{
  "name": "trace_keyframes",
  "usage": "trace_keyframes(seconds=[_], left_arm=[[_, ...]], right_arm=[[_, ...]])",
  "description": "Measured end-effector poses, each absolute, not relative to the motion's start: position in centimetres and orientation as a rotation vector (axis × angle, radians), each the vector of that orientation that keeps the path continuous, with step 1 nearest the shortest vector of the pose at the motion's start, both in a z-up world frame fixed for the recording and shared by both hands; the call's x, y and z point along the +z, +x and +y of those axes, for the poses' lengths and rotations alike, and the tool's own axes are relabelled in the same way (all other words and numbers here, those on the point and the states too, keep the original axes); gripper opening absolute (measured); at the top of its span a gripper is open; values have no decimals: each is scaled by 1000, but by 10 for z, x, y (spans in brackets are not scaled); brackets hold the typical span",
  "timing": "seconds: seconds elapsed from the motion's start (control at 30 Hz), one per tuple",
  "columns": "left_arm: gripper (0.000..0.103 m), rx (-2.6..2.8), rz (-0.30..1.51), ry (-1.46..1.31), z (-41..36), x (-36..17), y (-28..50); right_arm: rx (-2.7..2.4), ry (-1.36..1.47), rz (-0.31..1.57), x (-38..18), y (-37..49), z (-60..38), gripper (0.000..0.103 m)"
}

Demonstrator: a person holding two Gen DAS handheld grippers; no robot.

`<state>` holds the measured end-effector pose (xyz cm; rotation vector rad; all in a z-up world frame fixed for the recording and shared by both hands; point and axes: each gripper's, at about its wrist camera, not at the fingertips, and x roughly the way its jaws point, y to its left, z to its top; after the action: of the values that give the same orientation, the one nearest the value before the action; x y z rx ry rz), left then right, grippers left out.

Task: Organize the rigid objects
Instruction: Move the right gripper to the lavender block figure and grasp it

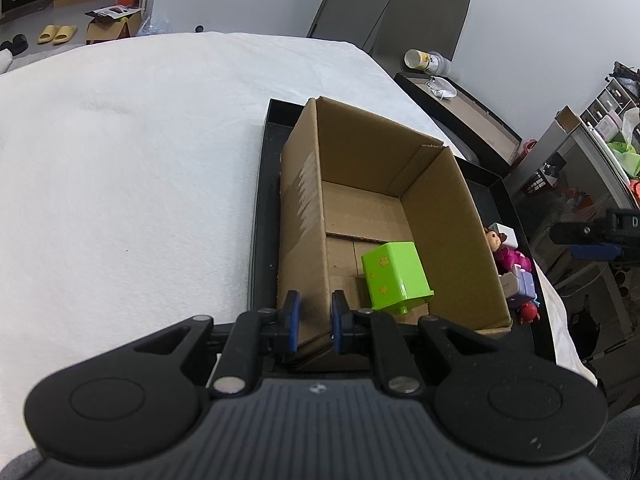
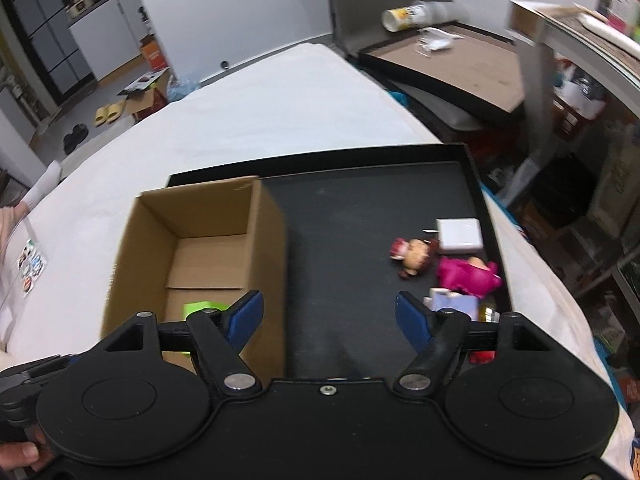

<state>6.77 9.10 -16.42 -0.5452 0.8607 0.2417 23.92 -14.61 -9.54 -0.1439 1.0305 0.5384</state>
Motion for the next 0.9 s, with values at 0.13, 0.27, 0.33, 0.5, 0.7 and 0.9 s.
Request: trace_keyframes(seconds=[0.13,0.27,0.33,0.5,0.7,0.9], left_arm=[[14,248,865,-537,89,-163,69],[14,254,869,-525,87,-163,71],[14,256,870,-523,86,-163,71],[14,263,875,-518,84,-162,71],[14,280,884,-505,79,-162,75],[14,304,897,-491,74,-162,80]], right_arm=[[476,-119,1029,-104,248,-169,72],[432,-77,1046,-115,258,-191,72],[410,-66,1044,-122,262,-199,72],[359,-71,1038,-142,270,-210,72],[341,-68,1064,-165,278,-217,72],[337,-99,1073,-180,288,-212,72]])
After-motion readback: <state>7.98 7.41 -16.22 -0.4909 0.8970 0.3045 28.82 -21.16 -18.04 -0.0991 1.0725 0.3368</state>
